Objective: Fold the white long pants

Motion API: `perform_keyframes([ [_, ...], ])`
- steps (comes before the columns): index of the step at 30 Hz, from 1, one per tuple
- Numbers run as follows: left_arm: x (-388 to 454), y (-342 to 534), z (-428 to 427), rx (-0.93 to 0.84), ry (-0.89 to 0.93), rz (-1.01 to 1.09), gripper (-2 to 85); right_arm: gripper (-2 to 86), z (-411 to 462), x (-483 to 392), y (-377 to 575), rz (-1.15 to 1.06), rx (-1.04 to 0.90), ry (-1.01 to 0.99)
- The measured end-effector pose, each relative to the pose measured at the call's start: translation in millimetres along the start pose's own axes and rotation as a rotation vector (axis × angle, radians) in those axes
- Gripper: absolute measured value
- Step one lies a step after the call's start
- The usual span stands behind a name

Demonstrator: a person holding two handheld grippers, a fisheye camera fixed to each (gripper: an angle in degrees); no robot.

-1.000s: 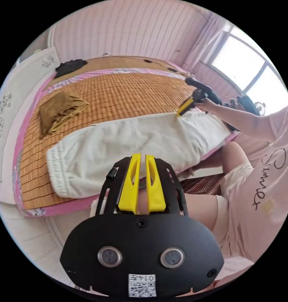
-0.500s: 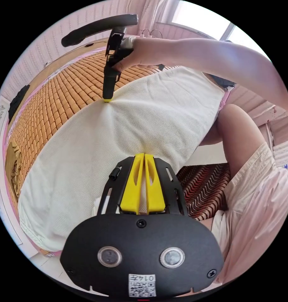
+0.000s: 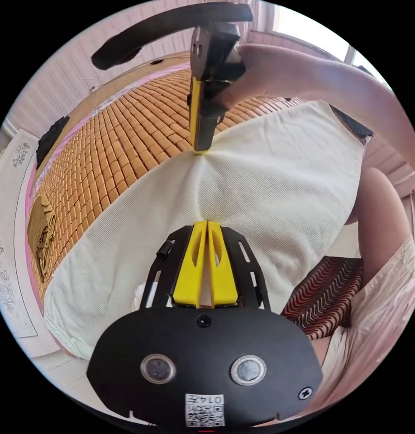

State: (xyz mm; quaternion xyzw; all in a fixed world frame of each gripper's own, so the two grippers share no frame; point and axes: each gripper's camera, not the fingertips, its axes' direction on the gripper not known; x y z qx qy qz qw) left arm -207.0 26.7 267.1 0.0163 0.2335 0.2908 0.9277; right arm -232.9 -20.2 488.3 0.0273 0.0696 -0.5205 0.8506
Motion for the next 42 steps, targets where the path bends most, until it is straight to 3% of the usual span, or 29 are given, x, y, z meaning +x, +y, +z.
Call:
perform_keyframes([
  [5,-2,14,-4,0.021,0.009,-0.068,-0.8,1.9,-15,19,28,0.029,0.058,-0.043],
  [9,35,28,0,0.029,0.140,0.020,-0.8,0.1,-20,19,55,0.053,0.161,-0.071],
  [14,88,30,44,0.015,0.016,0.161,-1.0,-0.6,40,3,53,-0.022,0.021,-0.032],
  [17,88,27,44,-0.016,0.054,0.165,-0.9,-0.6,44,4,65,-0.049,-0.039,-0.026],
  [19,88,30,36,0.040,0.105,0.166,-0.9,-0.5,39,4,80,-0.042,0.015,0.014],
  [22,103,30,74,-0.070,0.054,0.222,-0.9,-0.4,69,10,100,0.016,0.043,0.002],
  [27,109,34,95,-0.054,0.050,0.235,-0.5,-0.3,86,22,168,0.143,0.191,-0.062],
  [30,109,42,92,-0.031,0.013,0.216,1.3,0.0,81,33,284,0.346,0.468,-0.177],
  [32,110,50,92,-0.013,0.014,0.215,3.3,0.6,94,39,411,0.566,0.609,-0.197],
  [34,112,57,93,0.000,0.024,0.218,5.1,1.5,118,44,512,0.806,0.593,-0.151],
  [37,121,62,98,0.011,0.037,0.228,7.0,12.1,171,45,663,1.163,0.443,-0.101],
  [39,129,62,108,0.017,0.039,0.210,8.3,15.6,208,47,735,1.306,0.379,-0.176],
  [42,145,56,129,-0.029,0.041,0.220,10.0,17.5,260,51,816,1.409,0.484,-0.411],
])
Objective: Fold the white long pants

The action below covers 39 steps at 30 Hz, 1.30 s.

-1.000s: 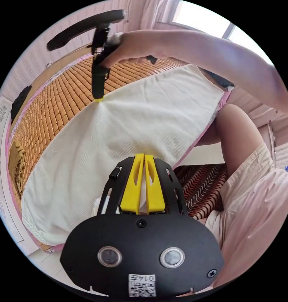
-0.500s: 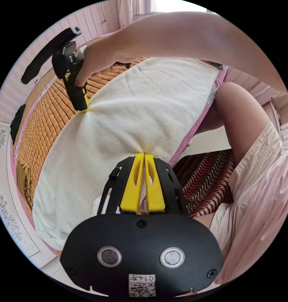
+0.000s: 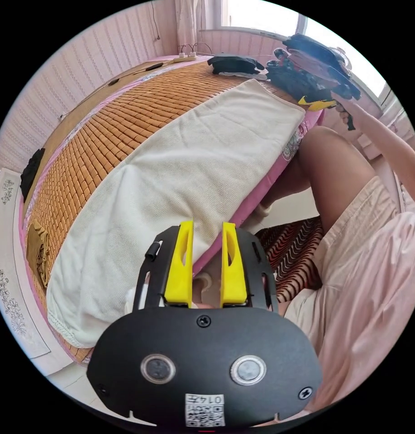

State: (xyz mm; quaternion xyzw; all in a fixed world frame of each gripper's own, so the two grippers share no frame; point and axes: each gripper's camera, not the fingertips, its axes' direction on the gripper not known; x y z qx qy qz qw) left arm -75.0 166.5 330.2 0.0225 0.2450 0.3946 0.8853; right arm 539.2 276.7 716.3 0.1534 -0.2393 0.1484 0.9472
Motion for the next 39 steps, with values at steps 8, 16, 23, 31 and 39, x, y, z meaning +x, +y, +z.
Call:
perform_keyframes([
  [8,35,-23,59,-0.102,-0.184,0.079,8.5,12.2,36,128,17,0.074,-0.114,-0.138],
  [16,43,-19,68,-0.066,-0.266,0.132,0.5,3.1,12,188,55,0.013,0.109,-0.348],
  [23,32,-54,47,0.091,-0.180,0.144,-0.5,0.8,-86,213,63,-0.146,0.508,-0.571],
  [31,83,-121,75,0.123,-0.033,0.311,-0.4,0.8,-191,204,47,-0.273,0.568,-0.291],
  [39,65,-101,78,0.134,0.024,0.315,-0.5,0.9,-120,212,10,-0.271,0.460,-0.277],
])
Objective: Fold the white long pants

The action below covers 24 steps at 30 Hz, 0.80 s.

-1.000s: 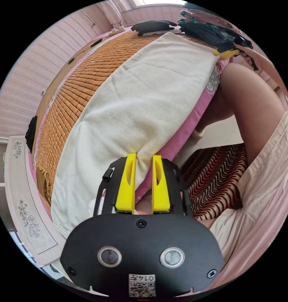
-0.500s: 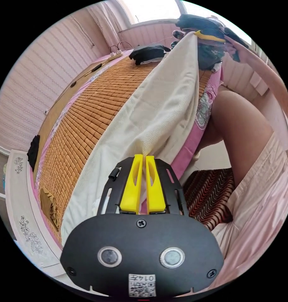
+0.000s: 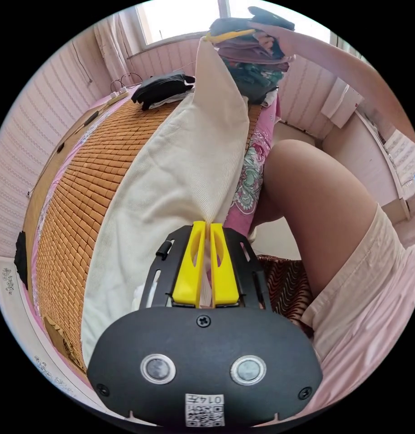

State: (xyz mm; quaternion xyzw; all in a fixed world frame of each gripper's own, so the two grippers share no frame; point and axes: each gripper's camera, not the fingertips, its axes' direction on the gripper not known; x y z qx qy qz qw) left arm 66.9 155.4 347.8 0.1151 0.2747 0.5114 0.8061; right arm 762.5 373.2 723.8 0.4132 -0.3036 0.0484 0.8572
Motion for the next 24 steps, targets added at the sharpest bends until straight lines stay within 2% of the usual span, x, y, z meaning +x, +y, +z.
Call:
perform_keyframes([
  [2,-1,2,-6,0.014,-0.004,0.005,-0.5,1.0,-27,-21,-10,-0.134,0.184,-0.104],
  [4,-2,4,-11,0.024,-0.005,0.009,-0.6,1.2,-51,-22,-3,-0.178,0.257,-0.078],
  [6,-4,6,-15,0.040,0.007,0.013,-0.6,1.5,-57,0,14,-0.100,0.224,0.045],
  [8,-4,5,-11,0.015,0.021,0.024,-0.4,2.1,-35,52,48,0.110,0.053,0.285],
  [9,-4,5,-7,0.000,0.023,0.032,-0.1,2.2,-28,68,59,0.172,0.017,0.316],
  [12,-4,2,6,-0.055,0.041,0.032,2.2,6.4,3,122,106,0.386,-0.081,0.274],
  [14,-6,1,4,-0.062,0.040,0.028,3.6,12.5,13,128,125,0.430,-0.042,0.220],
  [16,-12,3,-7,-0.043,0.041,0.009,4.2,13.4,17,130,131,0.448,-0.003,0.226],
  [20,-39,17,-35,0.006,0.072,-0.091,3.9,11.0,34,147,133,0.519,0.039,0.202],
  [24,-71,32,-35,-0.042,0.017,-0.204,3.3,8.0,39,152,141,0.603,0.077,0.202],
])
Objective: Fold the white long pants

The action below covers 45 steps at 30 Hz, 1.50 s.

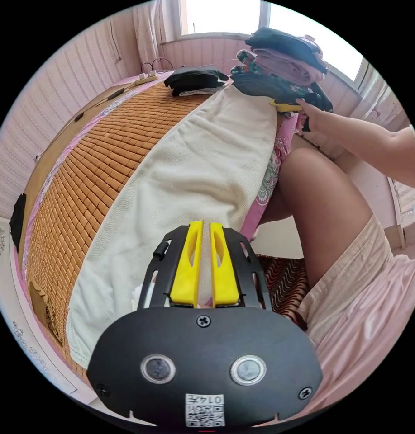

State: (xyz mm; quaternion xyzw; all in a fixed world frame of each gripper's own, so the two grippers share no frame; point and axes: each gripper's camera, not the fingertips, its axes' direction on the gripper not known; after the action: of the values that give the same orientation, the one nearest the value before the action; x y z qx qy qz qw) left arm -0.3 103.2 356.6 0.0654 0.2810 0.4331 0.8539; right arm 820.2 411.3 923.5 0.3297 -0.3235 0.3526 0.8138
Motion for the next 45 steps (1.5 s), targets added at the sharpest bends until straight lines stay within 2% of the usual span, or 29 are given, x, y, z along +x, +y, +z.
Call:
perform_keyframes([
  [3,-16,2,-5,-0.005,0.002,-0.047,3.1,8.0,-14,-3,19,0.060,0.071,0.021],
  [4,-18,2,-6,-0.005,-0.002,-0.054,3.1,10.7,-17,-9,28,0.062,0.114,0.061],
  [6,-25,2,-7,-0.016,-0.022,-0.064,3.1,12.7,-4,-19,31,0.038,0.072,0.077],
  [8,-29,3,1,-0.068,-0.045,-0.052,2.4,11.4,17,-38,28,-0.050,0.021,0.002],
  [11,-32,7,5,-0.119,-0.074,-0.008,0.4,6.8,30,-64,31,-0.072,0.022,0.073],
  [12,-30,9,2,-0.131,-0.103,0.024,-0.2,5.6,29,-67,33,-0.060,0.036,0.056],
  [14,-34,11,-3,-0.137,-0.126,0.032,-0.6,4.3,13,-78,44,-0.037,0.084,-0.103],
  [16,-45,13,-10,-0.126,-0.087,-0.017,-0.8,3.7,-5,-90,54,-0.064,0.120,-0.247],
  [18,-69,14,-18,-0.086,0.029,-0.131,-0.9,3.4,-26,-117,62,-0.155,0.148,-0.339],
  [21,-89,9,-23,-0.048,0.122,-0.199,-1.0,3.5,-63,-197,63,-0.404,0.199,-0.443],
  [24,-112,3,-29,0.002,0.226,-0.297,-1.0,4.0,-88,-318,84,-0.803,0.157,-0.564],
  [25,-117,4,-32,0.017,0.253,-0.320,-1.0,4.3,-89,-368,106,-0.998,0.070,-0.571],
  [26,-128,8,-43,0.063,0.327,-0.369,-1.0,4.7,-81,-412,136,-1.175,-0.056,-0.535],
  [27,-138,17,-56,0.122,0.388,-0.405,-1.0,5.0,-74,-430,153,-1.248,-0.131,-0.503],
  [29,-153,38,-79,0.186,0.402,-0.466,-1.0,6.5,-24,-474,227,-1.449,-0.429,-0.272],
  [30,-162,54,-93,0.208,0.390,-0.501,-1.0,7.0,-8,-478,245,-1.488,-0.507,-0.216],
  [32,-176,77,-106,0.203,0.364,-0.566,-1.0,10.5,50,-476,304,-1.567,-0.809,-0.033],
  [33,-184,90,-112,0.202,0.355,-0.590,-1.0,10.7,58,-475,314,-1.582,-0.863,-0.010],
  [36,-201,108,-122,0.189,0.342,-0.651,-0.9,11.5,68,-489,334,-1.540,-0.884,-0.033],
  [41,-227,90,-129,0.279,0.401,-0.689,-0.4,11.6,74,-538,356,-1.561,-0.649,0.010],
  [45,-245,37,-117,0.262,0.432,-0.661,3.9,10.9,110,-552,372,-1.579,-0.725,0.088],
])
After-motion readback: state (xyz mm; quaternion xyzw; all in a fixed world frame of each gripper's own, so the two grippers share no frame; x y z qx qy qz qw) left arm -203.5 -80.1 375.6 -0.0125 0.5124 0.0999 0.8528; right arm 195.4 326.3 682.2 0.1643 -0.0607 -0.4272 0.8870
